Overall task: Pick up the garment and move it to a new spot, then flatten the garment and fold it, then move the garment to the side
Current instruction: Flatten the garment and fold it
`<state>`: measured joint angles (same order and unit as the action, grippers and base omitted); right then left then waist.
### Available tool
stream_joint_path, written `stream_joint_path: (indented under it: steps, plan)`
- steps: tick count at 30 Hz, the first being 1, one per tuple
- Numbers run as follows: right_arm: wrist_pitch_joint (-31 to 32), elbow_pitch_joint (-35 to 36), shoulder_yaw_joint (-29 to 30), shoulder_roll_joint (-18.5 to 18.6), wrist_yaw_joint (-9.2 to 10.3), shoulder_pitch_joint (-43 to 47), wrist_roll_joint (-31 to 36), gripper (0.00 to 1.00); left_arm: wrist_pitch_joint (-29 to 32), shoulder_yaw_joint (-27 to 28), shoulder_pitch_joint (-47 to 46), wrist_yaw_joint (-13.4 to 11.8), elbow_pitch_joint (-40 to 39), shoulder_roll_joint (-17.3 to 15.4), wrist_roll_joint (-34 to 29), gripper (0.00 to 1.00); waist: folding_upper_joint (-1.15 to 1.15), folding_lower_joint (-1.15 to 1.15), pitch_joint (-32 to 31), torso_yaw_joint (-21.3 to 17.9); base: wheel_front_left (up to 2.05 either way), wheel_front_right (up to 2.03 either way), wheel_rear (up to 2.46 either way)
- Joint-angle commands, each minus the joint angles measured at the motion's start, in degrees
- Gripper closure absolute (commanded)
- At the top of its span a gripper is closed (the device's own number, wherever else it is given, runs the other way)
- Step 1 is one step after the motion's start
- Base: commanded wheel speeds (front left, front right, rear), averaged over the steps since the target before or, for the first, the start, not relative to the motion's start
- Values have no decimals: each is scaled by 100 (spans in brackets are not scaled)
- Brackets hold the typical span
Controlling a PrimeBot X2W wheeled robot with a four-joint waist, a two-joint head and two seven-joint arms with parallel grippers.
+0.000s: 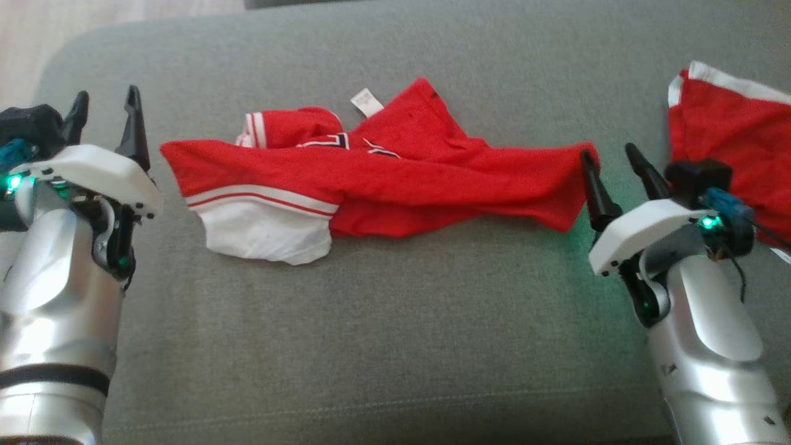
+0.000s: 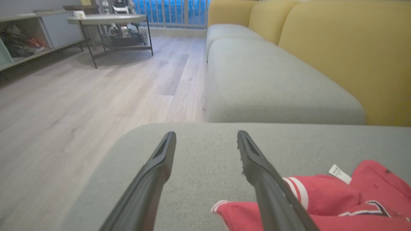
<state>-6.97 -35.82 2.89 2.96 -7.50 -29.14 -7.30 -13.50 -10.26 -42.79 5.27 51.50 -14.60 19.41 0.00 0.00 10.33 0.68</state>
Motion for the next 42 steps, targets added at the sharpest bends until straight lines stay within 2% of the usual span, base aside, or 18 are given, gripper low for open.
stream_joint_path:
  steps: [1, 3, 7, 11, 15, 18, 22, 28, 32, 35, 42]
  plan:
    - [-119, 181, -44, -8, 1, -56, 64, 0, -90, 204, -82, -63, -301, -300, 17, 0, 0, 0, -168, 127, 0, 0, 0]
    - [-219, 271, 47, -8, 1, 80, 89, 0, -135, 289, 113, -102, -696, -328, 6, 0, 0, 0, -289, 224, 0, 0, 0]
    - [-424, 672, 128, -8, 1, 481, -50, 0, -147, 527, 896, -272, -2191, -308, -196, 0, 0, 0, -544, 420, 0, 0, 0]
    - [-573, 1238, 103, -8, 1, 1117, -236, 0, -148, 740, 2130, -508, -3308, -50, -252, 0, 0, 0, -813, 543, 0, 0, 0]
    - [-648, 1771, 132, -8, 1, 1771, -640, 0, -149, 709, 3165, -670, -3885, 315, -275, 0, 0, 0, -965, 636, 0, 0, 0]
    - [-675, 2146, 83, -8, 1, 2070, -842, 0, -149, 665, 3591, -776, -4037, 451, -373, 0, 0, 0, -967, 604, 0, 0, 0]
    - [-631, 2420, -46, -8, 1, 2187, -844, 0, -149, 556, 3729, -742, -3985, 482, -480, 0, 0, 0, -905, 509, 0, 0, 0]
    - [-470, 2889, -271, -8, 1, 2144, -774, 0, -144, 333, 3337, -541, -3043, 297, -728, 0, 0, 0, -563, 109, 0, 0, 0]
    - [-425, 3009, -320, -8, 1, 2166, -802, 0, 33, 73, 2911, -250, -2345, 186, -831, 0, 0, 0, -381, -106, 0, 0, 0]
    - [-428, 3035, -366, -8, 1, 2175, -803, 0, 83, -33, 2606, -157, -1869, 92, -900, 0, 0, 0, -287, -252, 0, 0, 0]
    - [-438, 2979, -389, -8, 1, 2190, -754, 0, 252, 52, 2116, -477, -910, -68, -978, 0, 0, 0, -200, -488, 0, 0, 0]
